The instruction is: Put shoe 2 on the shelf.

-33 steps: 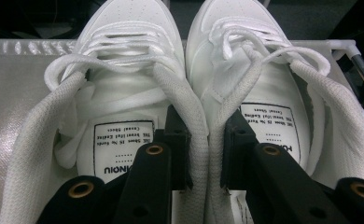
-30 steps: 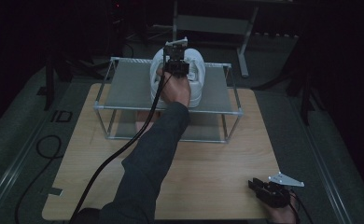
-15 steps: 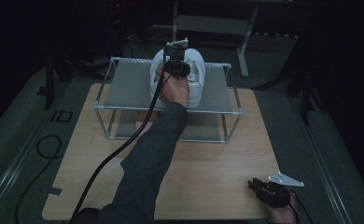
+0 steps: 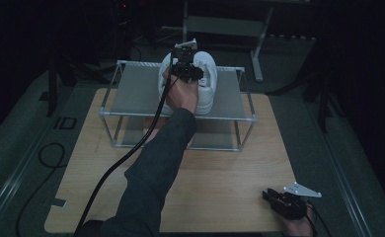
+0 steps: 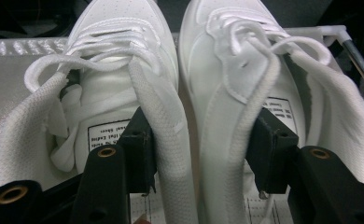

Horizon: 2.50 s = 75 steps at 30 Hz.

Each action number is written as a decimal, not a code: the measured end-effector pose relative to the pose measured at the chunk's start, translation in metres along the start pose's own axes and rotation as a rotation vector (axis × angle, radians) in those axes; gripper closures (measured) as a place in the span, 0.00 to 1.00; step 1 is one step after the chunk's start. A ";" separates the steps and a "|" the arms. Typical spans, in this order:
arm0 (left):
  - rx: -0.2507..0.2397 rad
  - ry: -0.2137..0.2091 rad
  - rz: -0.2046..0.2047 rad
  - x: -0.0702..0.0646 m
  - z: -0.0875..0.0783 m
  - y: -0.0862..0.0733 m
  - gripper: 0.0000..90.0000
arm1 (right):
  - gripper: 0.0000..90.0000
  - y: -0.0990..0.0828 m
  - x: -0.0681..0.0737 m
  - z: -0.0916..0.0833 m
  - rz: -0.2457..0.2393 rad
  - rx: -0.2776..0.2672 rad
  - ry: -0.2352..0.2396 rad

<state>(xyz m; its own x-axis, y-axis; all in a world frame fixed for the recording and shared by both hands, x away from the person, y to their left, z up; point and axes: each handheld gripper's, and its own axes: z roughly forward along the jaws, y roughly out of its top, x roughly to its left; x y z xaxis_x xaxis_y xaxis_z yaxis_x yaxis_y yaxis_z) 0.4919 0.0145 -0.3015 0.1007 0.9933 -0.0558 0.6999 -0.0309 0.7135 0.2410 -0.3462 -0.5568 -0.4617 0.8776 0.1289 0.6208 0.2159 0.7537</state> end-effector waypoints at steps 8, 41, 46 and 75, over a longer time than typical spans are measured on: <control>0.004 -0.045 0.018 0.002 -0.005 0.002 0.49 | 0.76 0.000 0.000 0.000 -0.001 -0.001 0.000; -0.044 -0.034 0.080 0.007 -0.015 0.008 0.45 | 0.74 0.000 0.001 0.000 -0.004 0.000 0.000; -0.059 -0.030 0.118 0.006 -0.016 0.008 0.48 | 0.74 0.000 0.001 0.001 -0.006 0.000 -0.001; -0.140 -0.073 0.217 -0.005 -0.028 0.008 0.71 | 0.74 0.000 0.001 0.001 -0.006 0.001 -0.002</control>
<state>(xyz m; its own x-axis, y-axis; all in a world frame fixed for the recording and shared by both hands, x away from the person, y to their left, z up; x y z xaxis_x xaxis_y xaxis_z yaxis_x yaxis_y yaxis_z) 0.4772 0.0122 -0.2763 0.2925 0.9542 0.0624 0.5518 -0.2217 0.8040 0.2410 -0.3446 -0.5567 -0.4640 0.8773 0.1231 0.6184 0.2212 0.7541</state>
